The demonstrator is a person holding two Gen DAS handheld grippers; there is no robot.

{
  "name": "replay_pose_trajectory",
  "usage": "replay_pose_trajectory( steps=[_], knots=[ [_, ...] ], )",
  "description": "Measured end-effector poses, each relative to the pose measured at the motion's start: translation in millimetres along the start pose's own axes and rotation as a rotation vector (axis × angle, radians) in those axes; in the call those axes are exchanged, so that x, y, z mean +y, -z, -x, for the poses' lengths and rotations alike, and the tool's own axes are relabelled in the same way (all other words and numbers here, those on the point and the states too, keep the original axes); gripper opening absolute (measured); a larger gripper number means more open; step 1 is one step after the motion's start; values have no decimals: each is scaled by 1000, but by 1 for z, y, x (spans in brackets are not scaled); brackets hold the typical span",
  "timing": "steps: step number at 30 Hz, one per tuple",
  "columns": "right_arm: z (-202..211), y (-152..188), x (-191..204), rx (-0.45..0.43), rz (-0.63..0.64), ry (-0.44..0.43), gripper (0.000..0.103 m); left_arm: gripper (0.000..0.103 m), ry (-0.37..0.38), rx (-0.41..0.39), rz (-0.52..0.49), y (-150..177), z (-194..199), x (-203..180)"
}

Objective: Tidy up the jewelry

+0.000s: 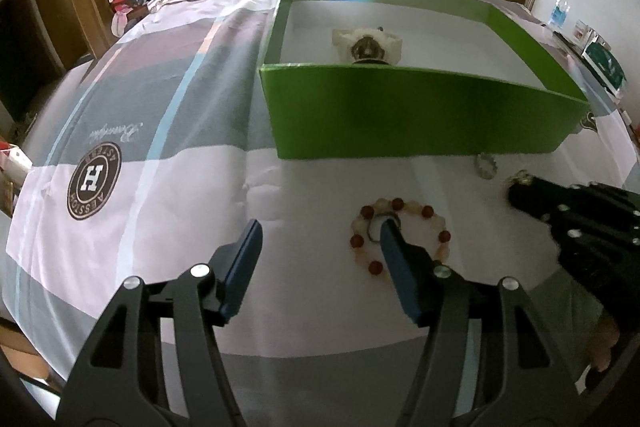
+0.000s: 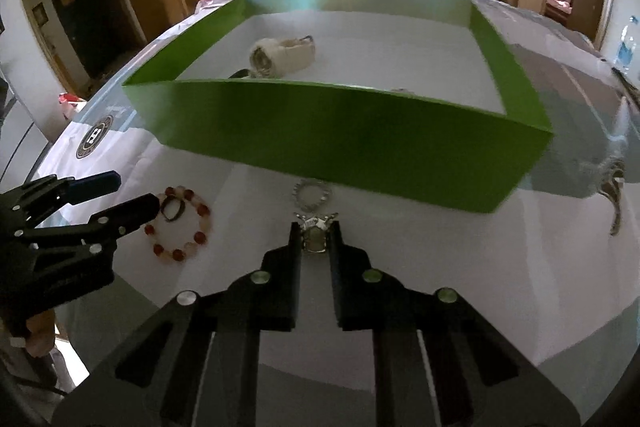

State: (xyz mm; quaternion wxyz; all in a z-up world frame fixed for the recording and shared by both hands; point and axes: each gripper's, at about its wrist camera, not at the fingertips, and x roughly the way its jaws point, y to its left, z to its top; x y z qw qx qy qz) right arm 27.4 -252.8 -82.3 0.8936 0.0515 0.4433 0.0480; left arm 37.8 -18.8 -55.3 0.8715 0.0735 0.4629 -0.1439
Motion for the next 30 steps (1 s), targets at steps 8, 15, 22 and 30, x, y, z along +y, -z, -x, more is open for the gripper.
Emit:
replay_pose_trajectory(
  steps=[8,15,22,30],
  knots=[
    [4,11,-15,6,-50,11,14,54,53,9,-24,6,5,-11],
    [3,14,-11,6,-48,3,14,47,91,27,-81,11,5,-35],
    [3,17,-7,5,-41,-6,14,47,118,30,-137,12,7,-56],
    [4,19,-4,1,-26,13,14,41,106,26,-184,14,-2,-68]
  ],
)
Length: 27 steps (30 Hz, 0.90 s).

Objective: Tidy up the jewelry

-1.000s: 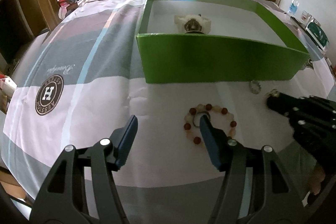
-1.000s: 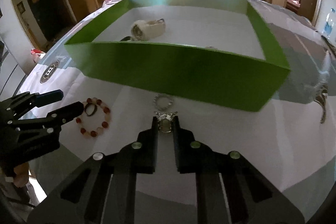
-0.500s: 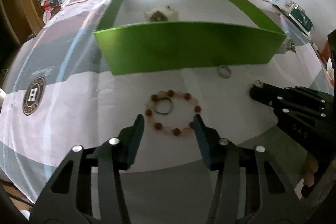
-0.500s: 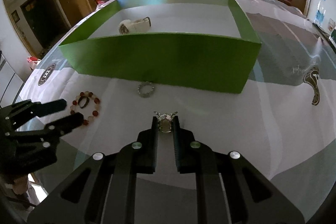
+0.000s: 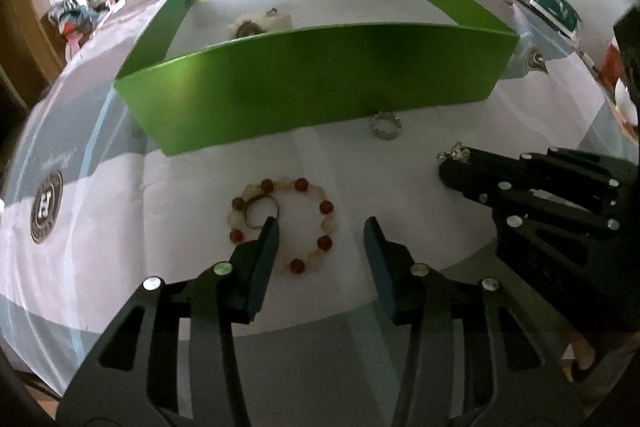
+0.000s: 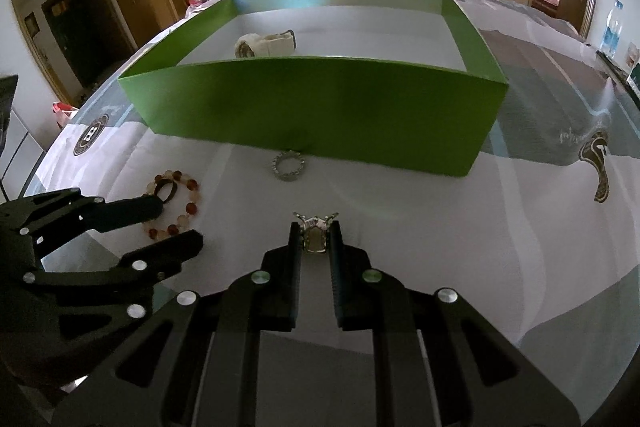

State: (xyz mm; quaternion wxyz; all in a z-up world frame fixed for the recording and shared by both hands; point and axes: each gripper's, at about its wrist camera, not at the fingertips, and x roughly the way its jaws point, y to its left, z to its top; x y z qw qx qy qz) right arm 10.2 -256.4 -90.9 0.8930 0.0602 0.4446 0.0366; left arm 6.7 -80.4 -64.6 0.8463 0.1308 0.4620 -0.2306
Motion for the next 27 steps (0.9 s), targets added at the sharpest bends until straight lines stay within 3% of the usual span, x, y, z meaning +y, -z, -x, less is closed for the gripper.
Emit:
replay_pose_trajectory(
  steps=[5,17,27],
  knots=[
    [0,0,1,-3,4,0,14,10,13,-12,-23,0,0,-5],
    [1,3,4,-5,16,22,14,9,-55,-20,22,0,8,6],
    [4,4,-10,-19,-19,111,14,8,-164,-21,152,3,11,47]
  ],
)
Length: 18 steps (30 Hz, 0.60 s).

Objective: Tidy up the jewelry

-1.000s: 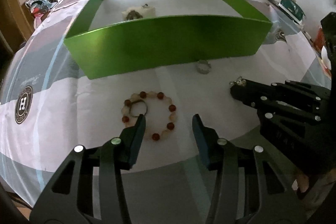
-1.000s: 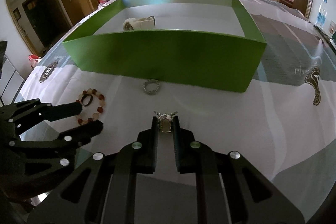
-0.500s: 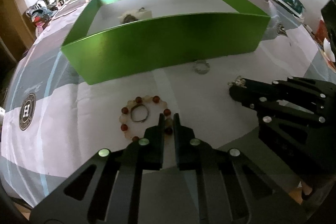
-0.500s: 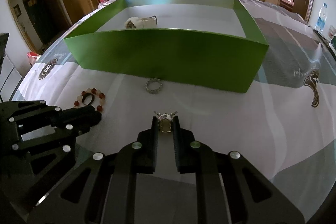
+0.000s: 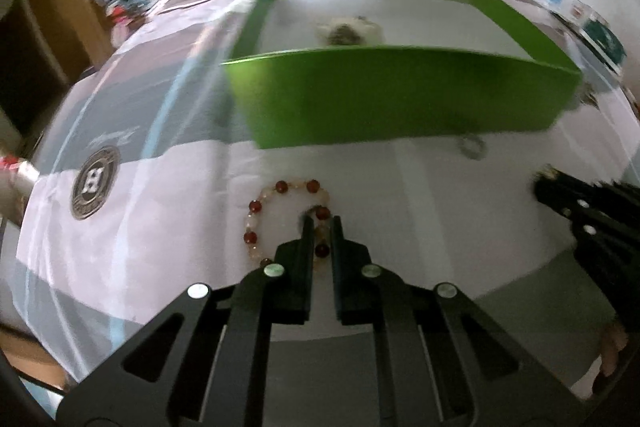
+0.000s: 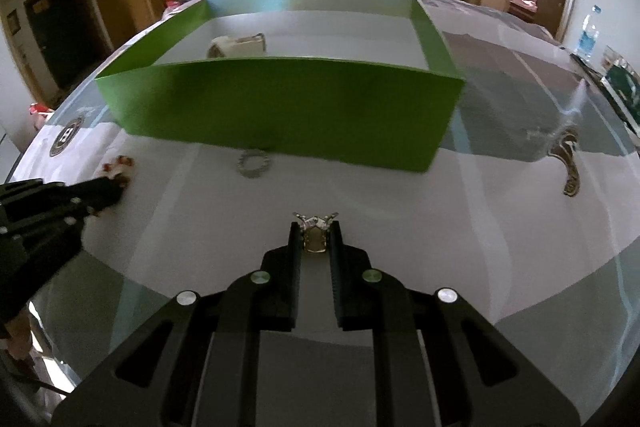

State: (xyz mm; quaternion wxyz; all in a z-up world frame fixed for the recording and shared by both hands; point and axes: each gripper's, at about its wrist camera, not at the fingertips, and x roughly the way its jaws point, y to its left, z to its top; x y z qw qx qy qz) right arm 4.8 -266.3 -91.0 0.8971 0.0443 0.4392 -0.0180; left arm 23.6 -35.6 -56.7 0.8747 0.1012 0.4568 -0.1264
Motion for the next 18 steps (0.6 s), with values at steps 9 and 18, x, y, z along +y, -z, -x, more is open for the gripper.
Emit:
replay_pose_trajectory(
  steps=[9,18],
  knots=[
    [-1,0,3,-1,5,10,14,9,-20,-7,53,-3,2,9],
    [1,0,2,-11,-12,55,23,9,-6,5,54,0,-1,10]
  ],
)
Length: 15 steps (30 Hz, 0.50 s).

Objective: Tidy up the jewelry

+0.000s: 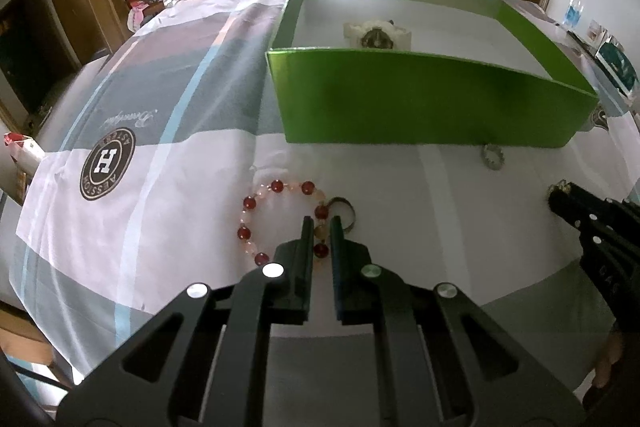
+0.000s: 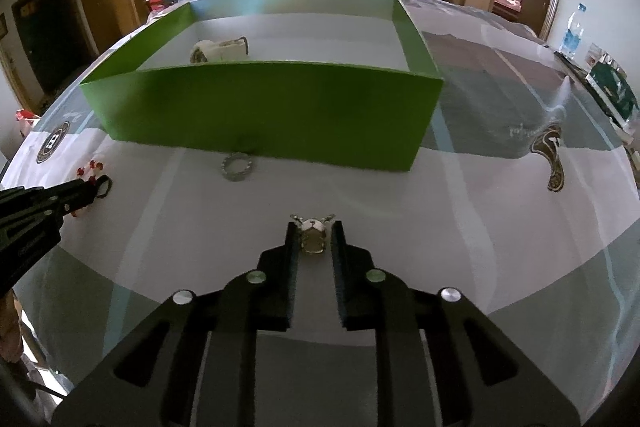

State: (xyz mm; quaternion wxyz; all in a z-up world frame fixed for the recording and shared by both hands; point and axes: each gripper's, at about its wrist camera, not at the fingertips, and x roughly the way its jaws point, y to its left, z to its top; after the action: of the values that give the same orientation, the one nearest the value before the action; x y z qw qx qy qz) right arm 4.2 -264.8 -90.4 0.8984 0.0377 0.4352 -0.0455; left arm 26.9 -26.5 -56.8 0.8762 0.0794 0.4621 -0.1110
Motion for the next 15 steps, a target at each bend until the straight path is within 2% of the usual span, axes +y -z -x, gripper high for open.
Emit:
replay_pose_trajectory(
  steps=[3,8,9,10,11,13,15],
  knots=[
    [0,-1,1,-5,1,9,37,11,-1,3,-14,3,-1,-5],
    [-2,-1,1,-3,5,13,37,15,-5,2,-21,5,-3,-7],
    [-2,-1,1,-2,8,12,37,21,-6,1,-21,5,-3,-7],
    [-3,-1,3,-1,15,11,37,35,3,1,-24,6,-3,-8],
    [-3,0,4,0,21,10,38,42,19,3,-28,7,-2,-8],
    [-5,0,5,1,27,10,38,44,35,-3,-35,9,-2,-8],
    [-5,0,6,-3,31,12,38,39,49,-7,-44,11,-1,-9]
  ],
)
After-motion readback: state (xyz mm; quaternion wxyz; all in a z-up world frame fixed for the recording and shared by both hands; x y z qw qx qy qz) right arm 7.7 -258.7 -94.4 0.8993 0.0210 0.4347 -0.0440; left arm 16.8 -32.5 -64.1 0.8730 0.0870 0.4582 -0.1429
